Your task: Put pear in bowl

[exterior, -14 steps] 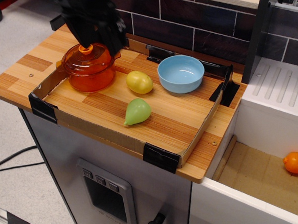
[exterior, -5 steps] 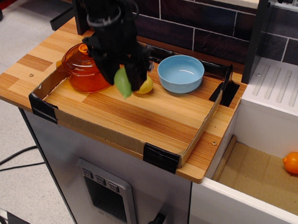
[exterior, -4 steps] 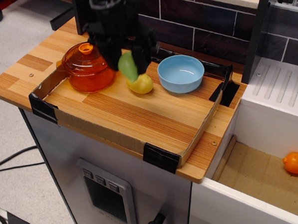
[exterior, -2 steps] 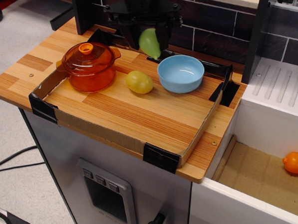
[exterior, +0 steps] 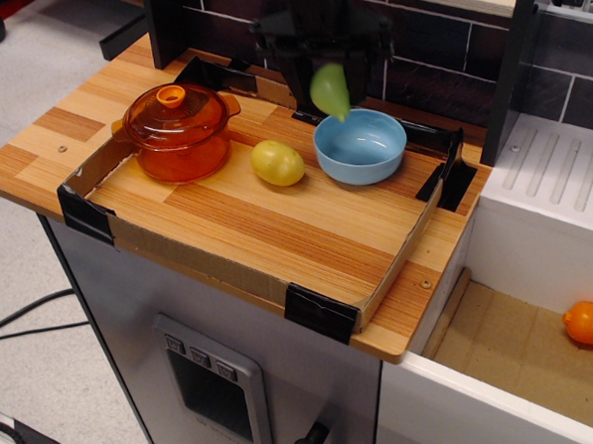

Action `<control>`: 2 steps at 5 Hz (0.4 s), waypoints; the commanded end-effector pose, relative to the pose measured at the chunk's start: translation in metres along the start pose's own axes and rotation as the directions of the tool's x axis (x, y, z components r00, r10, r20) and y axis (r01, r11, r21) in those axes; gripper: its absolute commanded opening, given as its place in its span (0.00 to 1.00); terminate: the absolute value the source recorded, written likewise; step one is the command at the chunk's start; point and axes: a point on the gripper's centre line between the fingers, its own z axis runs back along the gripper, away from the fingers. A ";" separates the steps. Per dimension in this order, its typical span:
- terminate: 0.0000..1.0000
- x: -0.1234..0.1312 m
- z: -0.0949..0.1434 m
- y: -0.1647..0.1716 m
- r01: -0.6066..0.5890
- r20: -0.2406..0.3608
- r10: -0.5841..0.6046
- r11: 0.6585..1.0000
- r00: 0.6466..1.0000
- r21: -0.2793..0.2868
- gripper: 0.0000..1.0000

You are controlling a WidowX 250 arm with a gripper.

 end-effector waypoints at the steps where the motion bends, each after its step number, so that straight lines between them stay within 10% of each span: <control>1: 0.00 0.004 0.020 0.007 0.079 0.091 -0.077 0.997 0.993 -0.019 1.00; 2: 0.00 0.004 0.043 0.014 0.071 0.134 -0.060 0.995 0.989 -0.074 1.00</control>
